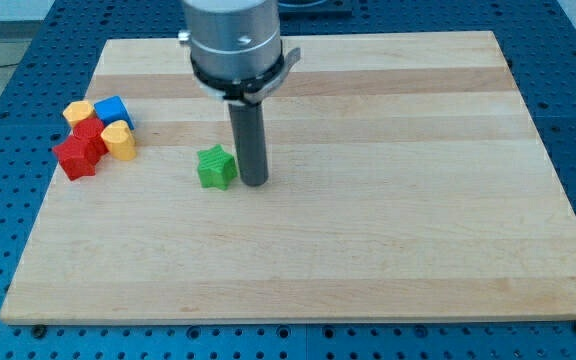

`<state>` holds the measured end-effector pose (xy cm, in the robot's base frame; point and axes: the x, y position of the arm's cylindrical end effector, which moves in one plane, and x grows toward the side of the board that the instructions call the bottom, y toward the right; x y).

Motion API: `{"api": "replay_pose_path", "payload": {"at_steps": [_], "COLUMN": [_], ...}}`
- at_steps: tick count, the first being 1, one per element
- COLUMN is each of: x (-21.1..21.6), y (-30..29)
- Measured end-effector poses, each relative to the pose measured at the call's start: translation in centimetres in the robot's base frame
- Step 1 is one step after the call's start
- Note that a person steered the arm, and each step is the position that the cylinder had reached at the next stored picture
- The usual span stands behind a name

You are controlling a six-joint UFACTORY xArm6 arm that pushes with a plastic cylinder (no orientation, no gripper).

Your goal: Push the green star into the yellow heart

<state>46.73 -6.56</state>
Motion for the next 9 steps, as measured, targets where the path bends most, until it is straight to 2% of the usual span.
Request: {"api": "replay_pose_path", "payload": {"at_steps": [2, 3, 4, 6, 8, 9], "x": [-0.3, -0.9, -1.6, -2.3, -3.5, -4.8], "y": [-6.1, -1.7, -2.4, -8.7, -7.7, -9.0]}}
